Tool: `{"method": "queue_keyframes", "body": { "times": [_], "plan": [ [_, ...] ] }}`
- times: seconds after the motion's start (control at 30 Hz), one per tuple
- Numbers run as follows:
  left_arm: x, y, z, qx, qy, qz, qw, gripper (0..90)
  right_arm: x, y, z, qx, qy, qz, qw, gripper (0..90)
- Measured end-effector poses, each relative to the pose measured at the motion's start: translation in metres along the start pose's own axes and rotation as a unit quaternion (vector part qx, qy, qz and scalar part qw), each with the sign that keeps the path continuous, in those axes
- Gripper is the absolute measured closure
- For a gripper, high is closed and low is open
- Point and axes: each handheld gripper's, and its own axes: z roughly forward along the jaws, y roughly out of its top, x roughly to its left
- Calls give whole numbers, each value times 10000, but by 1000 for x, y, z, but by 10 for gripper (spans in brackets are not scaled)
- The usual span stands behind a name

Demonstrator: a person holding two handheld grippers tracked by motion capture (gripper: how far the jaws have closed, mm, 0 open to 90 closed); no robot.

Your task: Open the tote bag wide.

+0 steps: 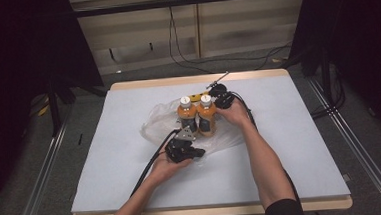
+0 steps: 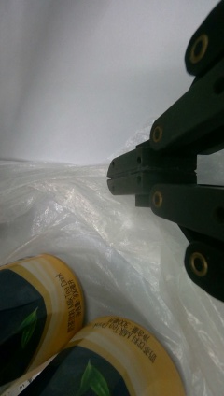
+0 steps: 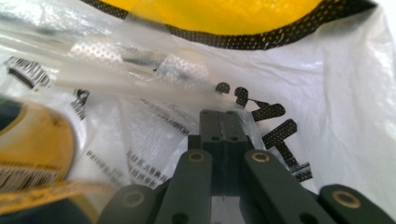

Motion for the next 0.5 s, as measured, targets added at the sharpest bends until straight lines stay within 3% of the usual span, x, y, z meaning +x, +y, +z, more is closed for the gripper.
{"method": "queue_keyframes", "body": {
  "times": [0.1,0.27,0.5],
  "plan": [
    [-1,-1,0,-24,-41,46,10000,900,-1,2,2,-58,-220,15,9997,900],
    [-3,-2,1,-138,-51,-43,9999,900,-1,9,5,48,-385,-13,9992,900],
    [-4,-2,0,-99,-64,41,9999,900,-2,18,11,45,-528,24,9986,900]
  ]
}}
